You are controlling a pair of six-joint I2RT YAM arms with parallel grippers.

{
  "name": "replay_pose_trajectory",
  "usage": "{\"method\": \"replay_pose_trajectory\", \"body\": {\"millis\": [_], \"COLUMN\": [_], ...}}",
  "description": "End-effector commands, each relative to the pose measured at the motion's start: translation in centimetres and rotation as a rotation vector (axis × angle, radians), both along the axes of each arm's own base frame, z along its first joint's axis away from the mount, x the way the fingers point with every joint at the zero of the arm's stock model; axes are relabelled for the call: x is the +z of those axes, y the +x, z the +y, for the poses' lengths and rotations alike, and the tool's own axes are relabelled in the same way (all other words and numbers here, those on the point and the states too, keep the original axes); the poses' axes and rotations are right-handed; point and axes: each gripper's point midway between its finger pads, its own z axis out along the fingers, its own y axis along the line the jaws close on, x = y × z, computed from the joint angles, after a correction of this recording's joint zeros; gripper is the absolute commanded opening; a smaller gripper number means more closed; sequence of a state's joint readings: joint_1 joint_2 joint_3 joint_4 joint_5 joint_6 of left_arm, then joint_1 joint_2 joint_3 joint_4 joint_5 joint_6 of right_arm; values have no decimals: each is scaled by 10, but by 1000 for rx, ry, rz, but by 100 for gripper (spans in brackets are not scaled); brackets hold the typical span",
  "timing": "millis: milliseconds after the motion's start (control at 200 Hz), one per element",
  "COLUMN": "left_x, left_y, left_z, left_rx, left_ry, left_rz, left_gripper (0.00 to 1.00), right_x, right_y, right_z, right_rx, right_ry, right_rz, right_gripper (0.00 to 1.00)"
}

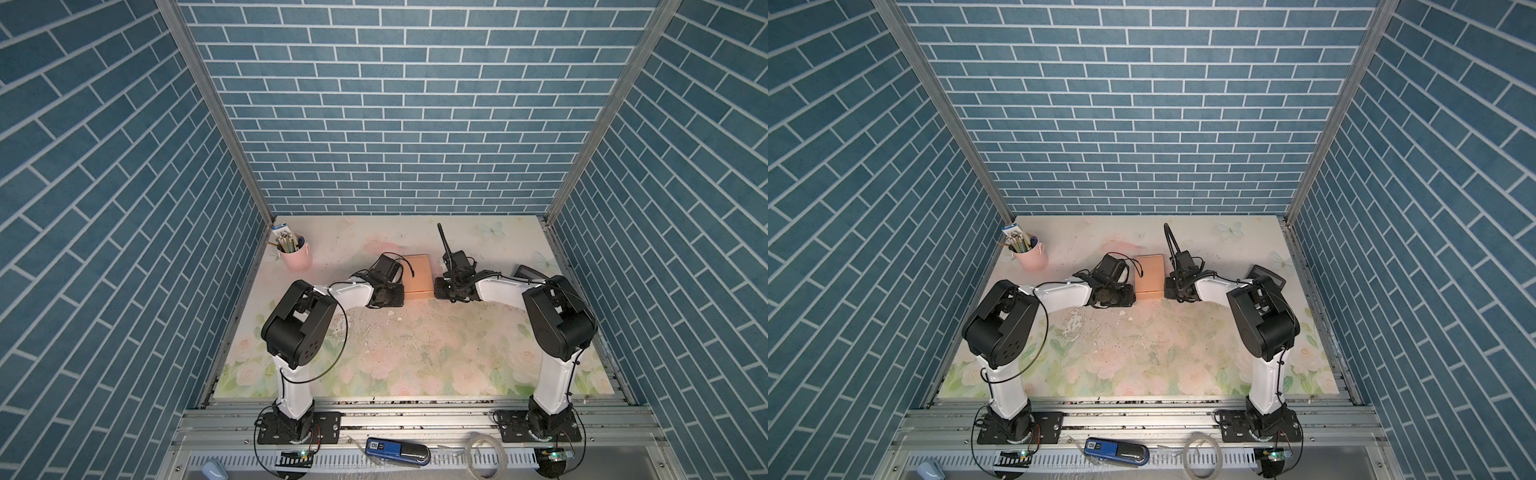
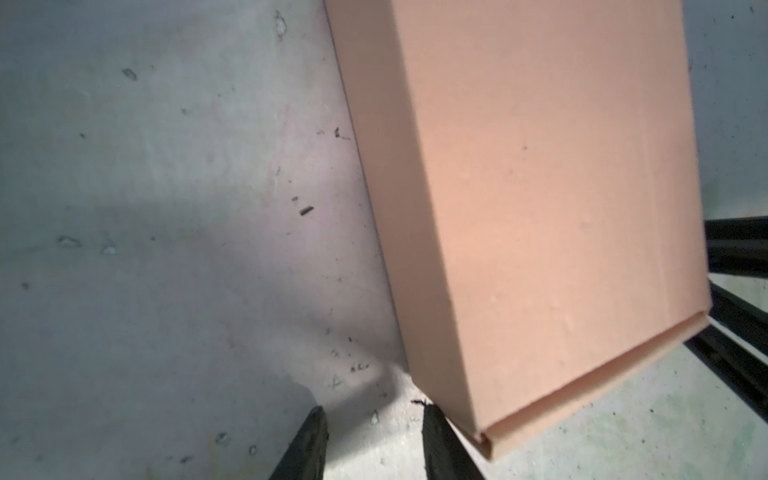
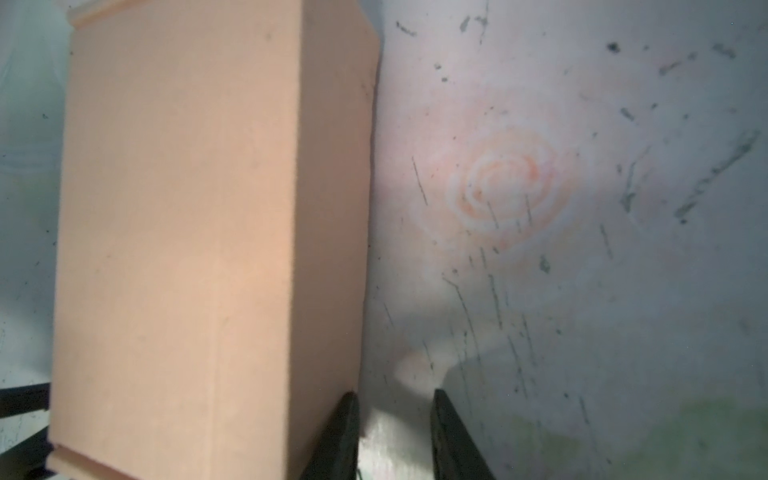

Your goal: Fold the paper box

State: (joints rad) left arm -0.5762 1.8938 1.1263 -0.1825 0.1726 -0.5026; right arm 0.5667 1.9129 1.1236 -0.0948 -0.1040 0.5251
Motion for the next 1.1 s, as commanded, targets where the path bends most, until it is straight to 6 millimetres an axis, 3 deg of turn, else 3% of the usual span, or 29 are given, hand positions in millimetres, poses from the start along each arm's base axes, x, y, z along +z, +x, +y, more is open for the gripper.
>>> {"method": "replay_pose_trajectory", "body": {"millis": [0,185,400,505,755,940,1090], "left_x": [0,0,10,16,16,10,3], "left_y": [-4,-7,-1,10,53,79,89], "left_z": [-20,-15,28,42,51,42,32], "left_rx": [-41,-39,45,72,106,119,132], "left_ry": [-30,-13,7,18,58,61,29], "left_rz": [7,12,-2,-13,-15,-6,7], "left_gripper": [41,41,42,45,45,45,45], "right_x": [-23,-23,-16,-9,-3,-6,-8], "right_y": [-25,-25,-9,7,53,84,102], "right_z": [7,-2,-46,-55,-43,-30,-21], "right_rx": [12,4,-74,-92,-74,-66,-57], "right_ry": [12,-31,-53,-39,-43,-39,-40], "right_rz": [108,98,68,40,-24,-44,-48], "right_gripper": [31,31,32,33,33,33,33]}}
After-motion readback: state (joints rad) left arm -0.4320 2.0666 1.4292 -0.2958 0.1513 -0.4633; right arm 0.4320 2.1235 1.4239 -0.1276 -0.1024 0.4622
